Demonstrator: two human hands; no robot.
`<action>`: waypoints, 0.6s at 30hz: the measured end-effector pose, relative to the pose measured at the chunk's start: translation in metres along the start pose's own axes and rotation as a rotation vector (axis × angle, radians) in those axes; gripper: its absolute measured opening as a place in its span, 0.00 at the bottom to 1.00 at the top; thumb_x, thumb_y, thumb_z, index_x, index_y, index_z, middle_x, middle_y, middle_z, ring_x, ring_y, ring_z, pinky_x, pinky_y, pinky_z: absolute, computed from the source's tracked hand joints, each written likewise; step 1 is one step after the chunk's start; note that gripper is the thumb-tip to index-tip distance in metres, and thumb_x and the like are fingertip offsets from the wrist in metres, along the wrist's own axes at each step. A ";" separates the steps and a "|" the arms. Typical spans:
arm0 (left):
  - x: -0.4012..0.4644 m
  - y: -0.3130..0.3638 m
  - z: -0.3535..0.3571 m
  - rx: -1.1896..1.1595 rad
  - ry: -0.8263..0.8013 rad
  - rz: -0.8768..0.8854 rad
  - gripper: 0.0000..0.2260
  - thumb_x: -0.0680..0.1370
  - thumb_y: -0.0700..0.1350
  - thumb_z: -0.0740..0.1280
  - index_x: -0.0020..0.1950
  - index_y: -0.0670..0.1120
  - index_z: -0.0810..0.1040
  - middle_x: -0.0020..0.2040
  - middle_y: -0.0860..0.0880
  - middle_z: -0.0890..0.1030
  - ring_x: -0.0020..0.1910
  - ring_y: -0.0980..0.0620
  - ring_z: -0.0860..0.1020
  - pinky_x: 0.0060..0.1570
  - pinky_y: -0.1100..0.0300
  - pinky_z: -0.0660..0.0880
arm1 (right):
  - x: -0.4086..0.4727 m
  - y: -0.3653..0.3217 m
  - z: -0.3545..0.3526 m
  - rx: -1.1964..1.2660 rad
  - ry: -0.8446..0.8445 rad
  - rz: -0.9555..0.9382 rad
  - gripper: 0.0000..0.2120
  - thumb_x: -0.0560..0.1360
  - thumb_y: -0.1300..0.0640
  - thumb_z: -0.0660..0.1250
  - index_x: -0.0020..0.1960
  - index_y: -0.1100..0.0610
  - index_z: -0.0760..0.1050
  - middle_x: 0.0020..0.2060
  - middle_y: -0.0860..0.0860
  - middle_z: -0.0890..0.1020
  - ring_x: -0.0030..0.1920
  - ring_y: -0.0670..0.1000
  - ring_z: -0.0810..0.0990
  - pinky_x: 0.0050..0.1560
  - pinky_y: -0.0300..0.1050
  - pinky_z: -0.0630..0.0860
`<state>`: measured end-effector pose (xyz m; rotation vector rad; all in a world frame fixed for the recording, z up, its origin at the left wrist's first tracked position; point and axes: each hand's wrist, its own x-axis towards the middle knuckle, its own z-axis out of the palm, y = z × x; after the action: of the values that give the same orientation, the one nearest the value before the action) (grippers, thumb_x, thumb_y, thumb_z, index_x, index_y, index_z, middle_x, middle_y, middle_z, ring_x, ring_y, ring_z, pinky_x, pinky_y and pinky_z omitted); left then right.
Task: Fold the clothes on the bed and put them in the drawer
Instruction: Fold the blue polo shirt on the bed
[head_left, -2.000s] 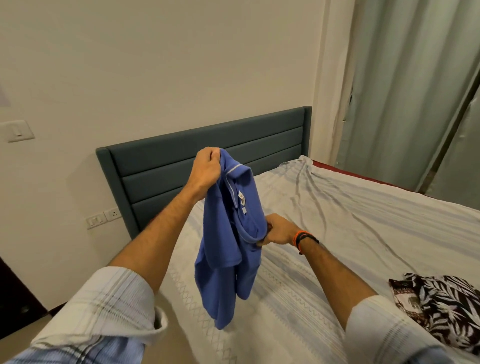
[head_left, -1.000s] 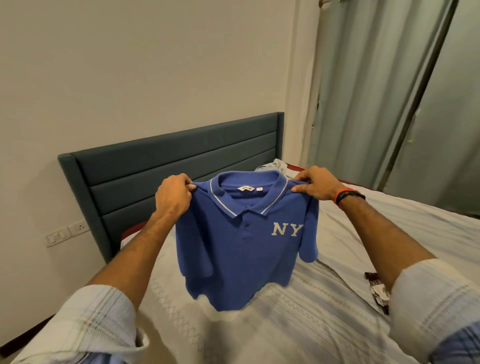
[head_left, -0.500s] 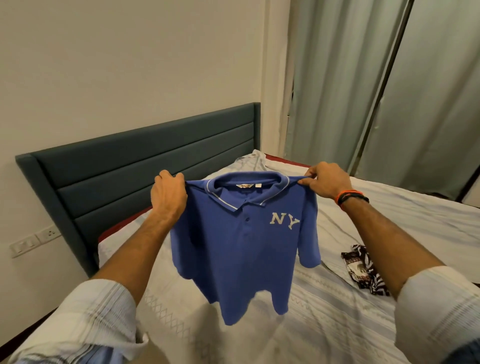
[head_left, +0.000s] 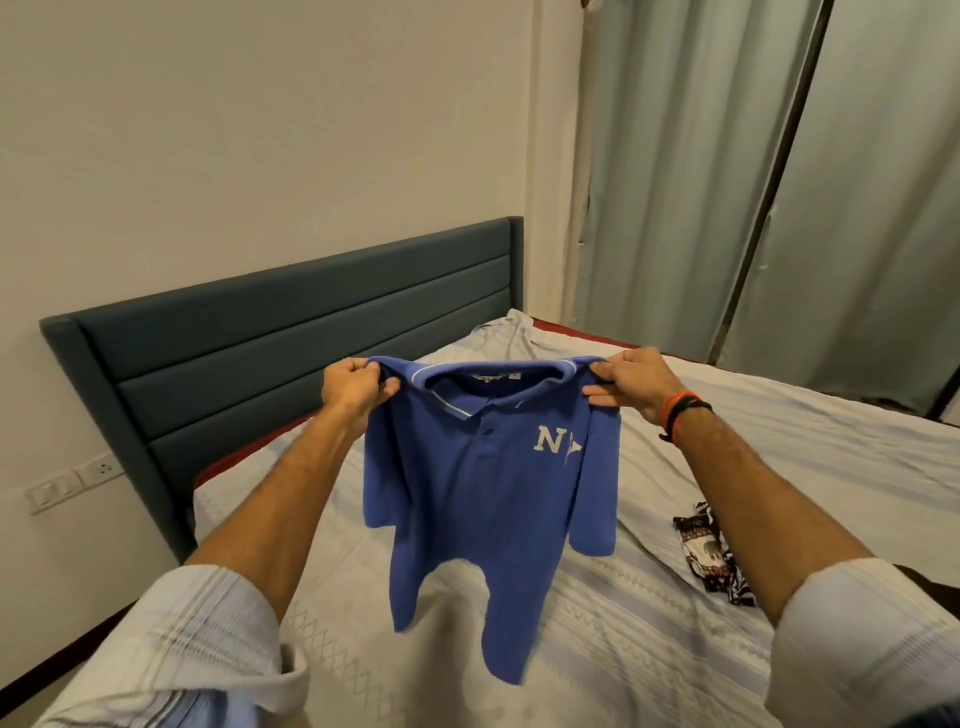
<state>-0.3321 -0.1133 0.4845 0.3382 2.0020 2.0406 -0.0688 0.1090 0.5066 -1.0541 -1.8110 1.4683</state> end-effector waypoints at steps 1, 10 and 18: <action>-0.001 -0.003 0.002 0.017 0.006 0.024 0.05 0.78 0.35 0.66 0.43 0.40 0.78 0.43 0.44 0.80 0.39 0.48 0.82 0.49 0.51 0.82 | 0.003 0.005 -0.001 -0.001 0.008 0.001 0.09 0.78 0.65 0.67 0.51 0.73 0.77 0.43 0.63 0.81 0.38 0.58 0.83 0.39 0.48 0.84; -0.003 -0.003 0.002 0.351 0.197 0.291 0.05 0.80 0.44 0.66 0.49 0.47 0.81 0.46 0.46 0.84 0.49 0.46 0.82 0.54 0.52 0.78 | 0.007 0.005 -0.014 -0.076 0.138 -0.111 0.06 0.75 0.60 0.73 0.40 0.59 0.80 0.39 0.58 0.85 0.38 0.56 0.86 0.45 0.51 0.84; 0.061 0.004 0.041 0.390 0.187 0.387 0.07 0.81 0.44 0.65 0.52 0.42 0.81 0.49 0.43 0.84 0.50 0.45 0.81 0.55 0.51 0.76 | 0.077 -0.009 -0.009 -0.122 0.269 -0.265 0.05 0.74 0.58 0.73 0.39 0.55 0.81 0.33 0.54 0.85 0.34 0.52 0.86 0.42 0.50 0.84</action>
<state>-0.3752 -0.0542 0.4879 0.6807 2.6283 1.9290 -0.1037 0.1783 0.5144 -0.9734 -1.7825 1.0198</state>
